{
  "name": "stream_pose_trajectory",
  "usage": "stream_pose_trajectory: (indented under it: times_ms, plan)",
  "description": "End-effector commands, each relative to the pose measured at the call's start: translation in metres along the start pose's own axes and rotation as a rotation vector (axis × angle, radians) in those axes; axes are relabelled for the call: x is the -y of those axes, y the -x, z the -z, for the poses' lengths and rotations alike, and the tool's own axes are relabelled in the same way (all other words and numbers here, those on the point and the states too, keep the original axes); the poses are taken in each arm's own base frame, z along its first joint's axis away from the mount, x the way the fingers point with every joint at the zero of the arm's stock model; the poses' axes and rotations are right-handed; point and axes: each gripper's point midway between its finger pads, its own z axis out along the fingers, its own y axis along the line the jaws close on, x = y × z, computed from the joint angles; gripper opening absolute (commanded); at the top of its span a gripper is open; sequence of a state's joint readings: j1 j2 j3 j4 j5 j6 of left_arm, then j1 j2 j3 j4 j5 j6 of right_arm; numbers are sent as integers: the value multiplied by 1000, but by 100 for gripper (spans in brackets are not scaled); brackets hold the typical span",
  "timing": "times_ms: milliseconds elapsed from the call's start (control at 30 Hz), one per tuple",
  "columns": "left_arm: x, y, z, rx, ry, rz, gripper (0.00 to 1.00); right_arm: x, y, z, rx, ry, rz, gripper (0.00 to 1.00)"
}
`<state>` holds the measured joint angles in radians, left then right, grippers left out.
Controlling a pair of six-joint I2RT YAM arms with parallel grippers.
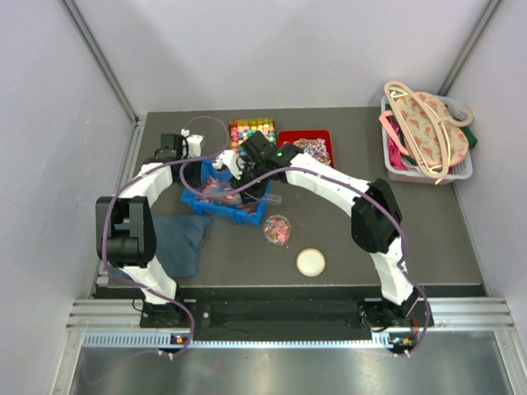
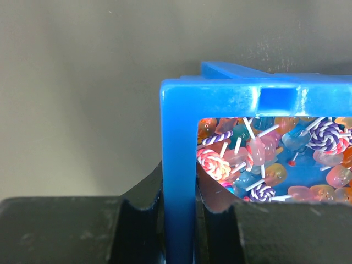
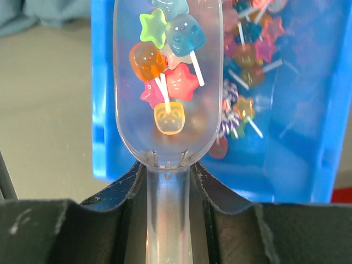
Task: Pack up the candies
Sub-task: Scoop the fake candies from the storage box, then place the fake candies in the packing bottle.
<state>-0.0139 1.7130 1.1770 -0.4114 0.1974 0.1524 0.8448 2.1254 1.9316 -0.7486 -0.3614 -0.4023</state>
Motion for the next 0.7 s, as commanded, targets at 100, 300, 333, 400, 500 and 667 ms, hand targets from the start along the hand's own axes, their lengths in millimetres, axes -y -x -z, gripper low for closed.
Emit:
stream_pose_trajectory:
  times_ms: [100, 300, 333, 400, 500, 667]
  plan:
    - [-4, 15, -11, 46, -6, 13, 0, 10, 20, 72, 100, -90, 92, 0]
    - [-10, 18, -14, 41, 20, 2, 0, 1, -16, 96, 47, -99, 102, 0]
    - [-10, 18, -14, 40, 22, -1, 0, 1, -18, 105, 54, -108, 104, 0]
    - [-14, 18, -15, 34, 27, 2, 0, -3, -33, 106, 25, -104, 101, 0]
    - [-29, 17, -14, 35, 55, 15, 0, -10, -45, 118, 14, -117, 115, 0]
    - [-42, 19, -11, 41, 70, 28, 0, -20, -71, 122, -25, -119, 113, 0]
